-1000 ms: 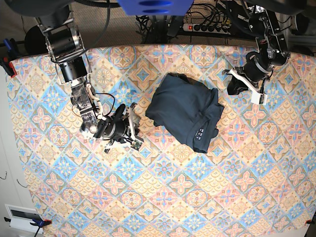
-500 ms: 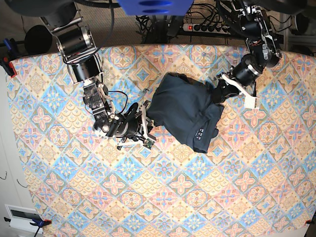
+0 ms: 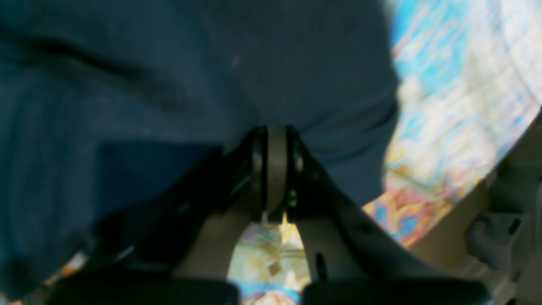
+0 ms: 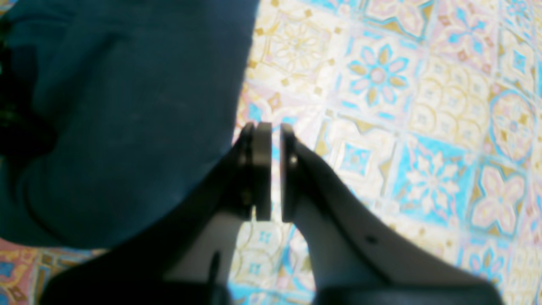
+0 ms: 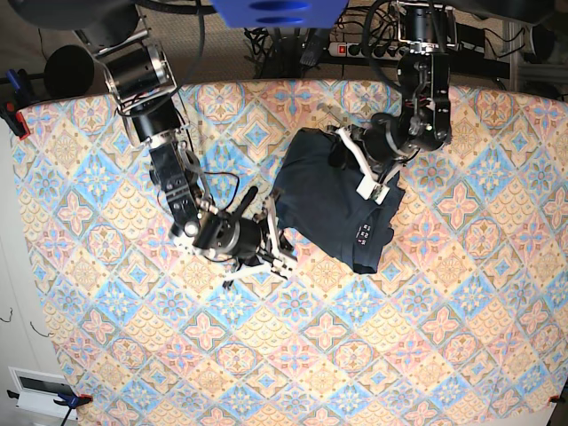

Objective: Layout the t-shirt on the table in an organized manner, then fold the t-shirt properly
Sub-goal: 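Tuck and smooth the bundle edges with both grippers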

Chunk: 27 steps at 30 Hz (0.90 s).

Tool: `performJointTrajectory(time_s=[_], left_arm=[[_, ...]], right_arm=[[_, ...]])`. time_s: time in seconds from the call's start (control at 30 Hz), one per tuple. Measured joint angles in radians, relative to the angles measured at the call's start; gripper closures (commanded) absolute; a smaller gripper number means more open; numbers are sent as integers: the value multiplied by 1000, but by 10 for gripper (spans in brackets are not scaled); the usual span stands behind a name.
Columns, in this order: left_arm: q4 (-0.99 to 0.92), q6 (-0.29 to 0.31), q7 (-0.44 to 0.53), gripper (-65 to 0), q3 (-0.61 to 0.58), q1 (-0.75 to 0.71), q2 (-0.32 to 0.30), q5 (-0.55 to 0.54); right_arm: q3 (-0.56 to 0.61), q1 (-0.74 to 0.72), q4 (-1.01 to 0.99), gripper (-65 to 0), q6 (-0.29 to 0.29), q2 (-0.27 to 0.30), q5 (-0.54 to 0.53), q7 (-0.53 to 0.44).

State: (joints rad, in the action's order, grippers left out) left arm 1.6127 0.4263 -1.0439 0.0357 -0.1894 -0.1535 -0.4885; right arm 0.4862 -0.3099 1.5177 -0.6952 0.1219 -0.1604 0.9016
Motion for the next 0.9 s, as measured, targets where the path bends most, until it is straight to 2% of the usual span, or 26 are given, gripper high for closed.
performJointTrajectory(time_s=[0.17, 0.43, 0.53, 0.7, 0.8, 0.9], left_arm=[[-35, 16, 89, 0, -3, -11, -45, -5], [-35, 16, 86, 0, 0, -10, -48, -4], [-35, 16, 85, 0, -1, -8, -48, -3], [-35, 16, 86, 0, -1, -11, -49, -1], [-35, 17, 87, 0, -2, -11, -68, -3], [-35, 15, 86, 0, 2, -13, -89, -1]], right_arm=[[11, 31, 20, -30, -8, 3, 0, 18], [114, 22, -95, -30, -7, -3, -4, -3], [111, 13, -201, -30, 0, -2, -14, -35], [95, -13, -354, -30, -1, 0, -39, -171], [96, -48, -391, -30, -13, -2, -47, -165], [35, -41, -394, -30, -16, -10, -40, -158]])
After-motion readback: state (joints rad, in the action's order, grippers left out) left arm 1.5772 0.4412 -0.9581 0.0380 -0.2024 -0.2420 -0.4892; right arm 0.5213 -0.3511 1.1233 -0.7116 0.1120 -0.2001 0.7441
